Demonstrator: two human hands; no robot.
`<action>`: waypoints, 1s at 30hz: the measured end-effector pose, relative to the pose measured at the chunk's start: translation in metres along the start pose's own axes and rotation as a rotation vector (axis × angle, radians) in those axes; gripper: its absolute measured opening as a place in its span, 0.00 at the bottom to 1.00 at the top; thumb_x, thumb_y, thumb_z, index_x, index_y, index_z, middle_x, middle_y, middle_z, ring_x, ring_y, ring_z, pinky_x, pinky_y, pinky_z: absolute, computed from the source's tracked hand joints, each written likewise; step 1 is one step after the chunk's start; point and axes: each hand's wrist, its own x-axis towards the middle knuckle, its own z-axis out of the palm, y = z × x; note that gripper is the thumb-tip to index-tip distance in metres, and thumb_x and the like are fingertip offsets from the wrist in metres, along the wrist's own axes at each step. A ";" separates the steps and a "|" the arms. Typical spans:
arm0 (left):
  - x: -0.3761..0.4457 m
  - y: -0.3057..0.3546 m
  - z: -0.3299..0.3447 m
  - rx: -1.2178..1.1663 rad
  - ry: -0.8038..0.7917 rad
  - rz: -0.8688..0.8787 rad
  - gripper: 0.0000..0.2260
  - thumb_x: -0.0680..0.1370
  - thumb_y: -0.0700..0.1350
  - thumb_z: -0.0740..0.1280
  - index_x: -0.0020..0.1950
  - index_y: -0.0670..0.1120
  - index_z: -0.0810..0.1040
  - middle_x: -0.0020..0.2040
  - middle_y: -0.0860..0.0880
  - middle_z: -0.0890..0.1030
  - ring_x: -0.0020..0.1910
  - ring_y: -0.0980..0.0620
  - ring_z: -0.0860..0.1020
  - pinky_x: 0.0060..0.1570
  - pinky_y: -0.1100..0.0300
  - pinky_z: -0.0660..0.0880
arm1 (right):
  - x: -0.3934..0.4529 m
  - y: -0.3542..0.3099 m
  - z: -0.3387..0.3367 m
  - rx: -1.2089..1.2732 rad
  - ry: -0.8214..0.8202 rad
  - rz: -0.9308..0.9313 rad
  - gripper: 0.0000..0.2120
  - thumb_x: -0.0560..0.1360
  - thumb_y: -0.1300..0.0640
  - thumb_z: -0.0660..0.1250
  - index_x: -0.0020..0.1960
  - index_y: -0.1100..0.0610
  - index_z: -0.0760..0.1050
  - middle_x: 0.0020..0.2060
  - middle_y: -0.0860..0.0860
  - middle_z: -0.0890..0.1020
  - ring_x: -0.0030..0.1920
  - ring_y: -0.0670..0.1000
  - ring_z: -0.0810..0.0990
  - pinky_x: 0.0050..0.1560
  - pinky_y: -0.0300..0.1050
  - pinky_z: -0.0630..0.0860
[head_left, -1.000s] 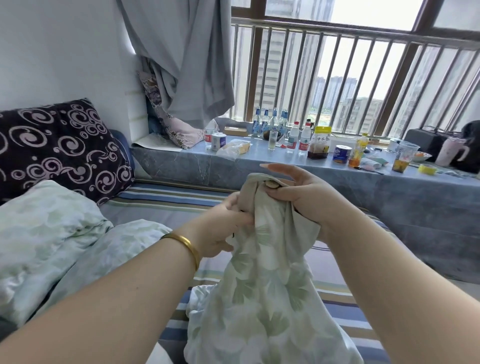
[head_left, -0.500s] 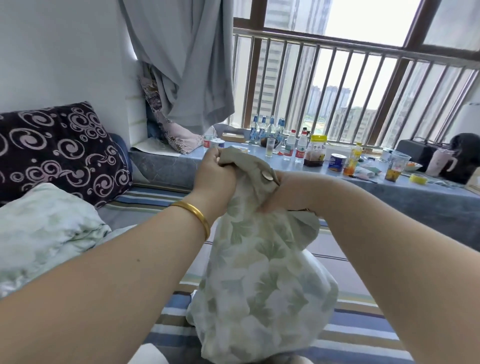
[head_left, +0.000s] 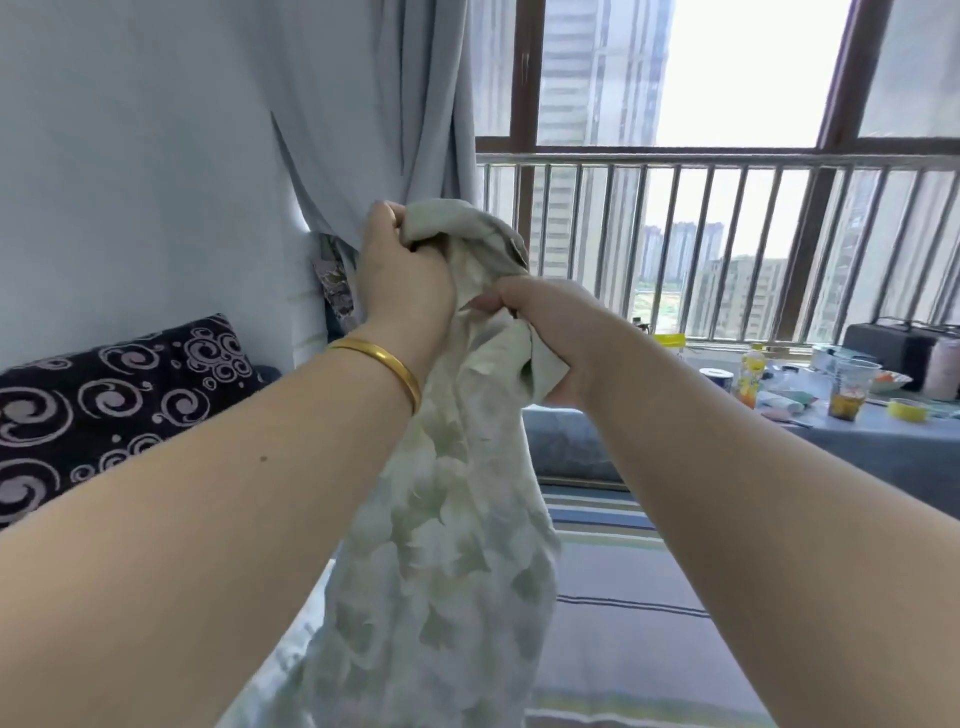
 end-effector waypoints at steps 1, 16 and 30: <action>0.001 -0.001 0.015 0.001 -0.017 0.024 0.11 0.75 0.38 0.58 0.39 0.54 0.66 0.38 0.53 0.74 0.39 0.52 0.73 0.42 0.57 0.73 | 0.005 -0.001 -0.012 0.031 0.006 0.008 0.07 0.73 0.66 0.67 0.36 0.59 0.76 0.28 0.55 0.74 0.26 0.53 0.76 0.34 0.45 0.78; -0.168 -0.261 0.308 0.103 -0.539 -0.326 0.10 0.77 0.35 0.62 0.40 0.49 0.71 0.36 0.51 0.74 0.39 0.50 0.72 0.42 0.56 0.70 | 0.066 0.199 -0.332 0.406 0.243 0.434 0.09 0.72 0.57 0.67 0.50 0.59 0.75 0.38 0.57 0.75 0.36 0.56 0.76 0.41 0.47 0.74; -0.380 -0.266 0.515 0.145 -1.046 -0.529 0.10 0.76 0.34 0.63 0.40 0.47 0.70 0.42 0.45 0.76 0.40 0.50 0.72 0.42 0.55 0.70 | -0.047 0.234 -0.560 0.672 0.586 0.599 0.16 0.66 0.57 0.67 0.48 0.64 0.85 0.46 0.60 0.85 0.46 0.59 0.85 0.54 0.52 0.81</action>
